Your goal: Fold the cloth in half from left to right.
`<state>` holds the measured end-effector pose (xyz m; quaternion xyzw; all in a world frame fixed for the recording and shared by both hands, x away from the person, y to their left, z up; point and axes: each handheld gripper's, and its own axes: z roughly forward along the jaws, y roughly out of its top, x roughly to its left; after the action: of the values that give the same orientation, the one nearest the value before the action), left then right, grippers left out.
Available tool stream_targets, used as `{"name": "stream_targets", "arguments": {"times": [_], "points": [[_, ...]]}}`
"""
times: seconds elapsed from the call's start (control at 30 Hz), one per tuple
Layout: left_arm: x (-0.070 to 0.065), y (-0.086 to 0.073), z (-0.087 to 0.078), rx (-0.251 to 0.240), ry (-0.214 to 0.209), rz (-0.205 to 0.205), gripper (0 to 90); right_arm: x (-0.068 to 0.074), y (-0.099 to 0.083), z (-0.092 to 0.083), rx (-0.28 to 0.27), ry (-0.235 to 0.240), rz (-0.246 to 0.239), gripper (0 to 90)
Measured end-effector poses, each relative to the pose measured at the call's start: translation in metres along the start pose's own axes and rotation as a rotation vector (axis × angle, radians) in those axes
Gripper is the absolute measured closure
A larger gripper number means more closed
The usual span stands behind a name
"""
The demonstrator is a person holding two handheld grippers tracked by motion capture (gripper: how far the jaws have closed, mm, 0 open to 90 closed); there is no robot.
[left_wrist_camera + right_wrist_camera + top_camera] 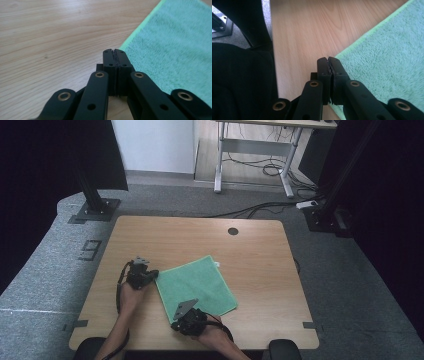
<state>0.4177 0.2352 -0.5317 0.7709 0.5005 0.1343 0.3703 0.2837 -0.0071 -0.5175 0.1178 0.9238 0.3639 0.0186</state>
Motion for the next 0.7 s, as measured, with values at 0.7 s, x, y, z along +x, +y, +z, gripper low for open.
{"name": "stream_targets", "arguments": {"times": [0.7], "points": [[-0.033, 0.053, 0.011, -0.036, -0.048, 0.049, 88.2, -0.018, -0.023, -0.049, -0.072, -0.116, 0.051, 87.2]]}}
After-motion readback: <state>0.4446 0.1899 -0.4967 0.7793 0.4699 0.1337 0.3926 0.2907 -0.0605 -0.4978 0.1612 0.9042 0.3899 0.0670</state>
